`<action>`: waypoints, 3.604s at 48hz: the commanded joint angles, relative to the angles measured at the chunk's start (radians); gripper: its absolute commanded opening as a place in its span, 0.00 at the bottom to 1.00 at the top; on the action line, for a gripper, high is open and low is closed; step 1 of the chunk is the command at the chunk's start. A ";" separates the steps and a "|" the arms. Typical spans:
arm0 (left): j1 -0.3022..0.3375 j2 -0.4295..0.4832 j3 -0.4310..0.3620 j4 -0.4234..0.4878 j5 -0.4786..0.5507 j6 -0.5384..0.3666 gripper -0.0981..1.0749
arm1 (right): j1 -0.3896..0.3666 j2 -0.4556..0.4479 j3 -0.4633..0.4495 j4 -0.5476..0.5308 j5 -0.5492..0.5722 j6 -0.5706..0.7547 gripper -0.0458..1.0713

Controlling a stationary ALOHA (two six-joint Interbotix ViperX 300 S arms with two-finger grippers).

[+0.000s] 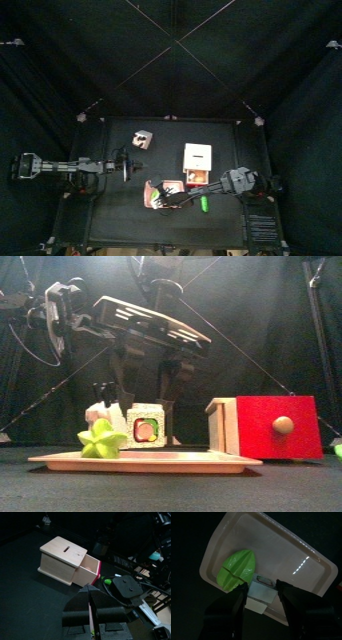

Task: Put sushi piece in drawer

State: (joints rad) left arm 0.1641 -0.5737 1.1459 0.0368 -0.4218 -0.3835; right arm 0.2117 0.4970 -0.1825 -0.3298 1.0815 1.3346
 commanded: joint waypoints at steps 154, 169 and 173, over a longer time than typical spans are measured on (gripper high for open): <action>0.009 -0.002 0.012 -0.021 -0.003 0.003 0.29 | -0.241 -1.025 1.097 -0.192 -0.684 -0.084 0.77; 0.005 -0.002 0.015 -0.021 -0.003 0.002 0.29 | -0.241 -1.025 1.098 -0.187 -0.684 -0.081 0.95; 0.005 -0.002 0.015 -0.021 -0.003 0.002 0.29 | -0.239 -1.025 1.098 -0.187 -0.684 -0.080 0.95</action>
State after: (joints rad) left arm 0.1703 -0.5752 1.1750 0.0153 -0.4203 -0.3850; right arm -0.0261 -0.5123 0.9235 -0.5170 0.4034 1.2517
